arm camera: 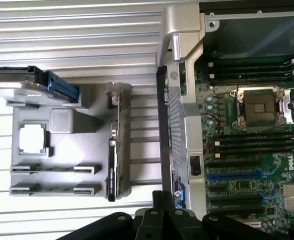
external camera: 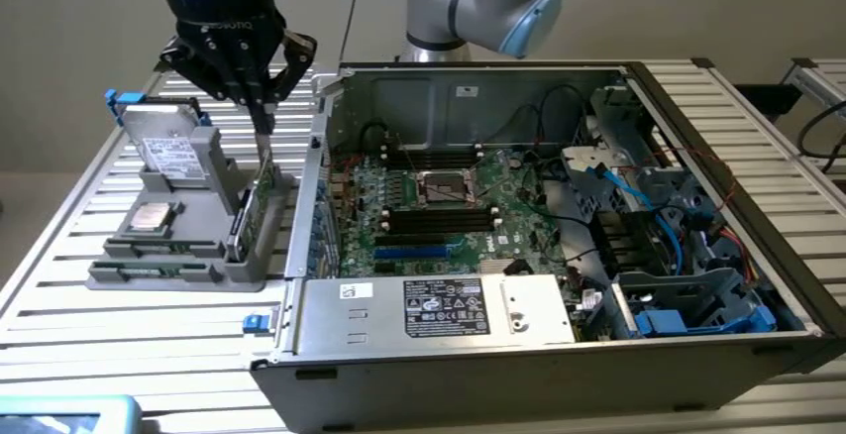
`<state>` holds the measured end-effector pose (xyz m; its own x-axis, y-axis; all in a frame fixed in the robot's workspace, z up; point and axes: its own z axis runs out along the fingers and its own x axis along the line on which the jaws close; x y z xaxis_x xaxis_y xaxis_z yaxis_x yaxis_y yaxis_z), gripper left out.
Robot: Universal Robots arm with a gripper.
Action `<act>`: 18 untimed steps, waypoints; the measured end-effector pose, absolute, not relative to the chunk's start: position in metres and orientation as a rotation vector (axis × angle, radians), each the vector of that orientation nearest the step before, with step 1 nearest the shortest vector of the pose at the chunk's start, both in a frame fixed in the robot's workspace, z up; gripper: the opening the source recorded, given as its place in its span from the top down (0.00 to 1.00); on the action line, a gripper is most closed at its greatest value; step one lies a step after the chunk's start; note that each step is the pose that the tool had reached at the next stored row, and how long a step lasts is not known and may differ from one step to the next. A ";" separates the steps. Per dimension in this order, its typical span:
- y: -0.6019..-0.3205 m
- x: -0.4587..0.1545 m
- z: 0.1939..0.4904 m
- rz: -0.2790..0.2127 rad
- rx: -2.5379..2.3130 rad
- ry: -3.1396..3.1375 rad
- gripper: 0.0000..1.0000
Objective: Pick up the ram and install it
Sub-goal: 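Reach for the ram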
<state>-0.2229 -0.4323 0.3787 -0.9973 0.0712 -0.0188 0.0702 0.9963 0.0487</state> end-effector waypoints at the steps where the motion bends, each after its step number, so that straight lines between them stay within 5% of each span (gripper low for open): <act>1: -0.434 -0.225 0.377 0.075 0.110 3.119 0.89; 18: -0.447 -0.288 0.356 0.074 0.111 3.130 0.89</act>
<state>-0.2884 -0.4475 0.3558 -0.9974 0.0711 -0.0067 0.0707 0.9964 0.0476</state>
